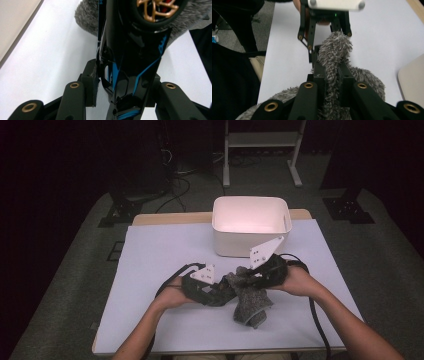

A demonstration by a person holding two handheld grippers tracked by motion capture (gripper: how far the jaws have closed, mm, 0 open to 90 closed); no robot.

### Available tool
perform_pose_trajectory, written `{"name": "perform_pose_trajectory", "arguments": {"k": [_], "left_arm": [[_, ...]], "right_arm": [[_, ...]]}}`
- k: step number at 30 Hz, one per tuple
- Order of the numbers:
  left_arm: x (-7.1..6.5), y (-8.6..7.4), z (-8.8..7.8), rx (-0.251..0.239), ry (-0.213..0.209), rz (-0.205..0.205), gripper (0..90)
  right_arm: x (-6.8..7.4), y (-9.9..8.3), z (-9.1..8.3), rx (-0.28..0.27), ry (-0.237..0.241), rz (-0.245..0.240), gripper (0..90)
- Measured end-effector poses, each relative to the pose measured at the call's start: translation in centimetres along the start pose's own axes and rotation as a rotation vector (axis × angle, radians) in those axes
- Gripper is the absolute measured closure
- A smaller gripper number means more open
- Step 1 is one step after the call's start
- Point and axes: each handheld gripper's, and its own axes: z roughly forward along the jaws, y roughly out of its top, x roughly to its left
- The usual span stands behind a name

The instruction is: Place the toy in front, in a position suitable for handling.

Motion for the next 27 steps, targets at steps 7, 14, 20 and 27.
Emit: {"name": "perform_pose_trajectory", "arguments": {"k": [7, 14, 20, 27], "left_arm": [[-0.1, -0.5, -0.6, 0.025, -0.003, -0.005, 57.6], [0.2, 0.2, -0.1, 0.077, -0.011, -0.012, 57.5], [0.2, 0.4, 0.5, 0.086, -0.006, -0.008, 57.5], [0.1, 0.6, 0.7, 0.116, -0.003, 0.007, 57.5]], "right_arm": [[0.1, -1.4, 0.8, 0.018, 0.013, 0.025, 79.9], [0.2, -1.8, 0.6, 0.023, -0.002, 0.031, 79.8], [0.0, -1.7, 0.7, 0.001, 0.001, 0.037, 79.8], [-0.5, -3.8, 1.3, -0.034, 0.025, 0.097, 79.9]]}}
